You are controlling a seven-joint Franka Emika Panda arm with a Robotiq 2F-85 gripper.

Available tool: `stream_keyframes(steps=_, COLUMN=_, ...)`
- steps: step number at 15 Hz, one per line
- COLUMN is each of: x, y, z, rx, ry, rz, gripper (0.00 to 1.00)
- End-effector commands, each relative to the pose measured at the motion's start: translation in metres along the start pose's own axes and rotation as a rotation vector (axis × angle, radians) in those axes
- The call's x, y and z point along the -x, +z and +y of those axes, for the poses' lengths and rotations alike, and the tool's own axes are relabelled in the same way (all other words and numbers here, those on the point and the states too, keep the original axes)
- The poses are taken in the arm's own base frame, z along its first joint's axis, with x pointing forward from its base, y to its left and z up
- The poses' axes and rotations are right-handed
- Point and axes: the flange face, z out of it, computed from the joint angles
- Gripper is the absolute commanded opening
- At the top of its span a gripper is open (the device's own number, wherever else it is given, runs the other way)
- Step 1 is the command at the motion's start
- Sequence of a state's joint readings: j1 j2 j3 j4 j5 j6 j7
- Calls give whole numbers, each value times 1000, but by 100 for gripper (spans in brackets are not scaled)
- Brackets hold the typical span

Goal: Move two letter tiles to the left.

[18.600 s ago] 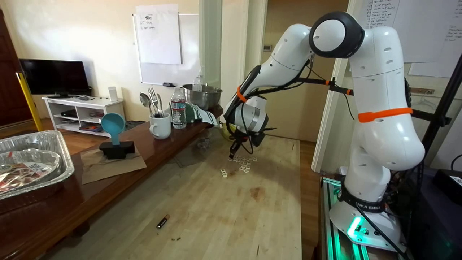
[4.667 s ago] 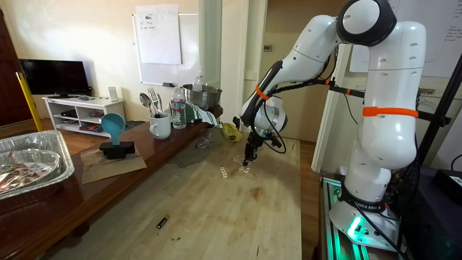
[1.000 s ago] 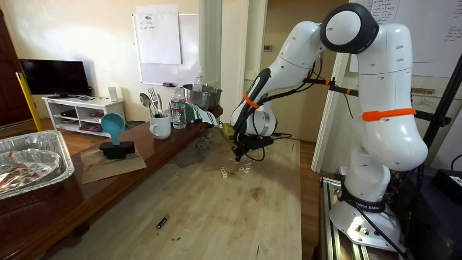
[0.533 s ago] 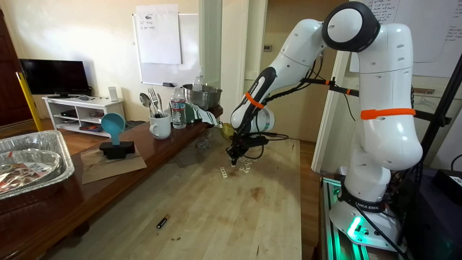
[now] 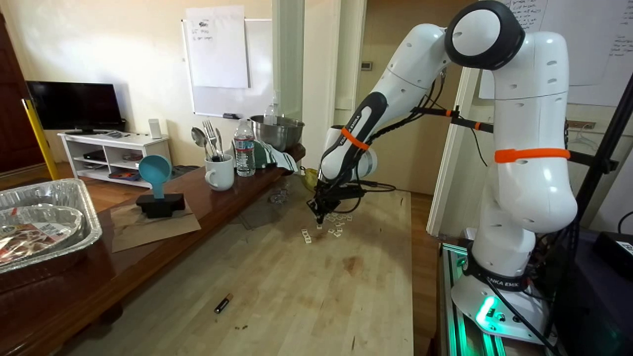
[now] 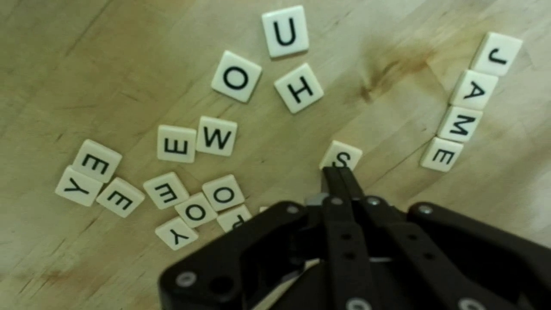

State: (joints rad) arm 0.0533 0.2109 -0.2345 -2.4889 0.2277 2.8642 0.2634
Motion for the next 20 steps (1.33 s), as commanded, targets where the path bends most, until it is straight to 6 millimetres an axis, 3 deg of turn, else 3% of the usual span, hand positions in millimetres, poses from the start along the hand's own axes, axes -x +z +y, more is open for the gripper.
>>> stream_keyframes(steps=1, x=6, y=-30, z=-5, rx=-36, ry=-70, rz=37, gripper=0)
stream_keyframes(steps=11, x=5, y=-59, z=-20, rx=-147, ry=-590, rz=77, gripper=0)
stream_keyframes(steps=16, x=5, y=-51, z=-21, rx=-187, ry=-860, rz=75, gripper=0)
stream_keyframes(steps=20, x=5, y=-30, z=0, rx=-208, ry=-1047, rz=42, gripper=0)
